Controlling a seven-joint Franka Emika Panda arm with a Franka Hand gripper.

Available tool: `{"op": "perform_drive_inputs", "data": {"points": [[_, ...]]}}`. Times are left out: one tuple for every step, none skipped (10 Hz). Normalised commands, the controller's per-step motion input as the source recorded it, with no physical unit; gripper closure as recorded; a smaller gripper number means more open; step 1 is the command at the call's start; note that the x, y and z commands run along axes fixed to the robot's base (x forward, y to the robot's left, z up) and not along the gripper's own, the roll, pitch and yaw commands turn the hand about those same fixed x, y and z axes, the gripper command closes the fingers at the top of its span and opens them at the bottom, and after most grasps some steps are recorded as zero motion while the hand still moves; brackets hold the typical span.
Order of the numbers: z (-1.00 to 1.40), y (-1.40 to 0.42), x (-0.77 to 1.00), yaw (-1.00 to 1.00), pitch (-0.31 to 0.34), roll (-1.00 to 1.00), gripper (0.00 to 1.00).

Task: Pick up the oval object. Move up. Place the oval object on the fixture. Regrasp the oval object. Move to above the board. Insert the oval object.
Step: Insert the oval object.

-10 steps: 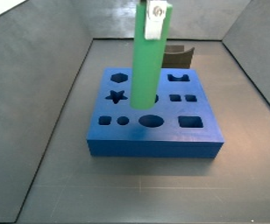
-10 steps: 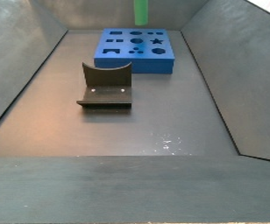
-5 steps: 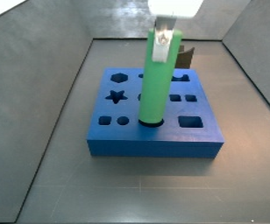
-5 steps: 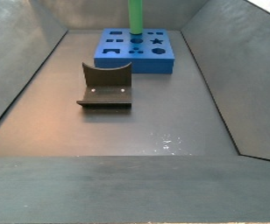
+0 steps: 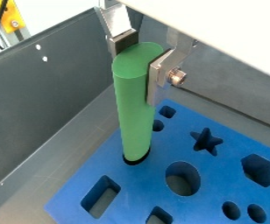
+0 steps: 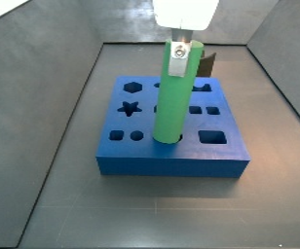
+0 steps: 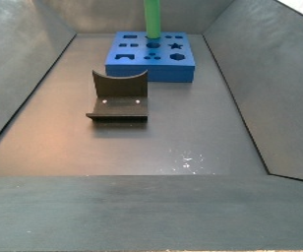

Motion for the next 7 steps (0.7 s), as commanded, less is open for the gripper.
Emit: {"op": "perform_drive_inputs", "data": {"points": [[-0.31,0.11,0.07,-0.1,0.0,-0.02,1.0],[-0.47,0.24,0.14,-0.23,0.027,0.0,1.0],[-0.77,0.11,0.09,-0.18,0.001,0.0,1.0],[-1.0,0.0,0.0,-0.23,0.0,0.05,1.0],[-1.0,0.0,-0.02,-0.26,0.0,0.08,1.0],[-1.0,0.0,-0.1,-0.27,-0.004,0.08,1.0],[-0.92,-0.07,-0.52,-0.33,-0.097,0.06,1.0]]}}
